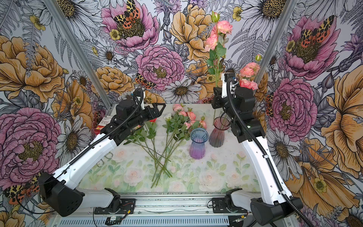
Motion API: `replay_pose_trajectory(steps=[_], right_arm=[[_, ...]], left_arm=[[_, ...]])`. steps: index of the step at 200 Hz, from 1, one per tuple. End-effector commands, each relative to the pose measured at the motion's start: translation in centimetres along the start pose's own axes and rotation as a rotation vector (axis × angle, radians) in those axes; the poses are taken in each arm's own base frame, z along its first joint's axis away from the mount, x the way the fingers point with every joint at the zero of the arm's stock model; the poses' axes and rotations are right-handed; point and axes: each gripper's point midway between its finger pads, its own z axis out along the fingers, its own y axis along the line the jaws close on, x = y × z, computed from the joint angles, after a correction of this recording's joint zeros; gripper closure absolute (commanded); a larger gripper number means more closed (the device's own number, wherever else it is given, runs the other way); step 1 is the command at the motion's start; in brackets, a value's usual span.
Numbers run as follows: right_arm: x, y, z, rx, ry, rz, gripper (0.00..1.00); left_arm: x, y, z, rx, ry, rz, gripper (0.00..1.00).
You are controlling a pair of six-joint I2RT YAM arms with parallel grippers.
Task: Place the pink flowers into the vase
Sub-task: Pick up the flower at the center of the board, then place the flower in the vase.
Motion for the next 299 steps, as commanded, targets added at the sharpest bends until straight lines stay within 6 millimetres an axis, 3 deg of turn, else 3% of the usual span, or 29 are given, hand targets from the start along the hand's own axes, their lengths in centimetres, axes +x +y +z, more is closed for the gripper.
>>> replay_pose_trajectory(steps=[1, 34, 74, 148, 237, 299], right_arm=[[1.0, -3.7, 0.3, 0.152, 0.003, -0.078, 1.0], [2.5, -5.8, 0.8, 0.205, -0.021, -0.097, 1.0], [3.8, -7.1, 1.6, 0.211, -0.048, -0.077, 1.0], [4.1, -7.4, 3.2, 0.178, -0.086, -0.036, 1.0], [10.7, -7.4, 4.8, 0.152, -0.008, 0.039, 1.0], [13.9, -7.7, 4.0, 0.18, 0.038, 0.102, 0.99]], left_arm=[[0.5, -0.9, -0.6, 0.039, 0.019, 0.032, 0.01], [1.5, -1.2, 0.0, 0.051, 0.049, 0.043, 0.02], [2.8, -1.2, 0.7, 0.06, 0.09, 0.059, 0.01], [4.4, -1.4, 2.4, 0.071, 0.146, 0.077, 0.02], [4.5, -1.8, 2.7, 0.082, 0.156, 0.079, 0.02], [5.2, -2.3, 3.0, 0.09, 0.169, 0.084, 0.01]])
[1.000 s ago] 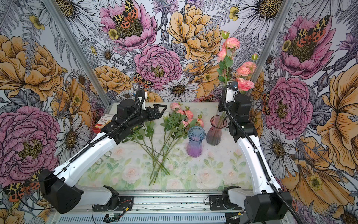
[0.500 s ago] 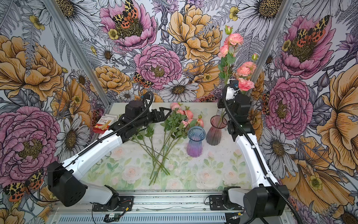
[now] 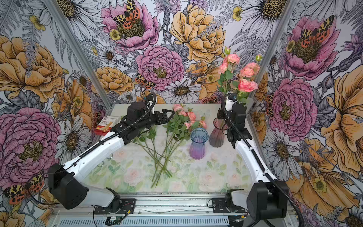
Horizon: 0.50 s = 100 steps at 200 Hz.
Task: Place the pink flowers into the vase
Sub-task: Place the flower in the vase.
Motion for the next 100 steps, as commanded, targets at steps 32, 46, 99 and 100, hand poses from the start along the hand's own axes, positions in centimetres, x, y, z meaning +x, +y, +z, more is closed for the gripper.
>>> replay_pose_trajectory(steps=[32, 46, 99, 100], right_arm=[[0.5, -0.6, -1.2, 0.037, -0.019, 0.038, 0.96], [0.7, -0.7, -1.4, 0.043, -0.015, 0.042, 0.91], [1.9, 0.0, -1.7, 0.033, 0.02, 0.042, 0.68], [1.9, 0.0, -1.7, 0.033, 0.019, 0.042, 0.68]], left_arm=[[-0.1, -1.2, 0.1, 0.032, 0.007, 0.029, 0.02], [-0.1, -1.2, 0.0, 0.029, 0.006, 0.03, 0.01], [-0.1, -1.0, -0.9, 0.013, -0.003, 0.035, 0.01], [-0.1, -1.1, -0.9, 0.013, -0.003, 0.036, 0.01]])
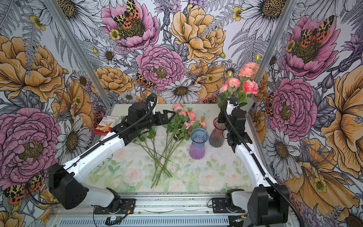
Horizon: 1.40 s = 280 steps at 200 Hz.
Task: Place the pink flowers into the vase
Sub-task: Place the flower in the vase.
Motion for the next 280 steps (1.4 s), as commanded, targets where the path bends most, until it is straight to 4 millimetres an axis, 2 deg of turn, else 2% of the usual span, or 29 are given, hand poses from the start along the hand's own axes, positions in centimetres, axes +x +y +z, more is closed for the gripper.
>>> replay_pose_trajectory(steps=[1, 19, 47, 63, 84, 100, 136, 162, 179, 203, 231, 260, 280], right_arm=[[0.4, 0.4, -0.6, 0.002, 0.001, 0.004, 0.67], [0.4, 0.7, -0.8, 0.0, -0.001, 0.002, 0.61], [-0.4, 1.1, -1.6, 0.005, -0.01, -0.008, 0.43], [-0.9, 1.4, -2.2, 0.009, -0.016, -0.011, 0.24], [-1.4, 1.6, -3.0, 0.012, -0.024, -0.017, 0.09], [-1.9, 1.9, -3.6, 0.008, -0.035, -0.02, 0.01], [-2.4, 2.7, -5.0, -0.004, -0.055, -0.028, 0.01], [-3.6, 4.0, -6.2, -0.048, -0.079, -0.028, 0.01], [-4.6, 5.2, -6.7, -0.09, -0.085, -0.03, 0.01], [-6.0, 6.4, -7.0, -0.142, -0.09, -0.024, 0.01], [-6.8, 8.8, -6.6, -0.253, -0.061, -0.014, 0.01], [-6.2, 10.3, -5.5, -0.324, -0.016, 0.011, 0.01], [-5.8, 11.8, -4.7, -0.394, 0.032, 0.038, 0.01]], left_arm=[[-0.4, -0.9, -1.0, 0.013, -0.014, 0.032, 0.01], [-0.3, -0.8, -1.2, 0.007, -0.015, 0.034, 0.02], [-0.3, -0.5, -1.7, -0.017, -0.013, 0.043, 0.01], [-0.4, 0.5, -2.0, -0.056, -0.017, 0.035, 0.01], [-0.3, 2.0, -2.4, -0.107, -0.005, 0.015, 0.01], [0.1, 3.3, -2.5, -0.146, 0.018, -0.001, 0.01], [1.3, 5.5, -2.7, -0.217, 0.059, -0.026, 0.01], [2.3, 6.9, -2.4, -0.263, 0.099, -0.044, 0.02], [3.5, 8.0, -1.5, -0.297, 0.156, -0.07, 0.02], [6.4, 9.4, 0.6, -0.325, 0.29, -0.112, 0.01], [9.3, 10.0, 2.6, -0.345, 0.405, -0.117, 0.02], [10.5, 10.1, 4.3, -0.352, 0.444, -0.108, 0.01], [11.2, 11.2, 5.1, -0.383, 0.47, -0.129, 0.02]])
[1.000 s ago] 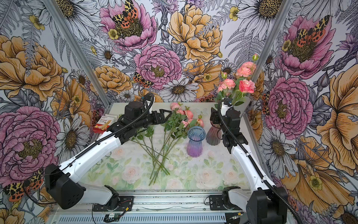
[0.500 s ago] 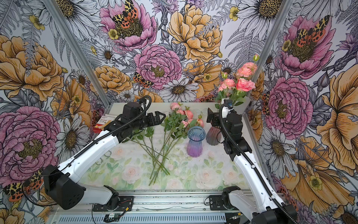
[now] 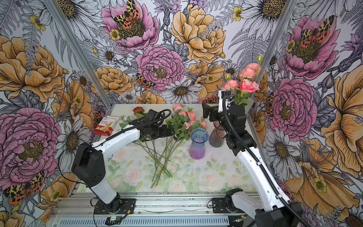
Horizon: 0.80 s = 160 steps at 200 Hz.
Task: Place the pink flowers into the vase
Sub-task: Place the flower in the vase.
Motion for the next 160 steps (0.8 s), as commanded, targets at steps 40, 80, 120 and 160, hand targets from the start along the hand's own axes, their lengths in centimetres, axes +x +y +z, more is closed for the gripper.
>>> replay_pose_trajectory(steps=[40, 80, 120, 160], right_arm=[[2.1, 3.0, 2.6, -0.157, 0.125, 0.082, 0.01], [3.3, 4.2, 3.5, -0.194, 0.159, 0.082, 0.01], [4.5, 6.9, 4.5, -0.254, 0.198, 0.058, 0.01], [5.8, 9.2, 5.0, -0.322, 0.232, 0.032, 0.01]], left_arm=[[-0.5, 0.9, 3.5, -0.057, 0.096, -0.017, 0.03], [-1.3, 1.2, 5.6, -0.118, 0.098, 0.025, 0.13], [-2.0, 1.2, 7.3, -0.144, 0.095, 0.035, 0.31], [-1.4, 1.4, 8.2, -0.156, 0.119, 0.044, 0.37]])
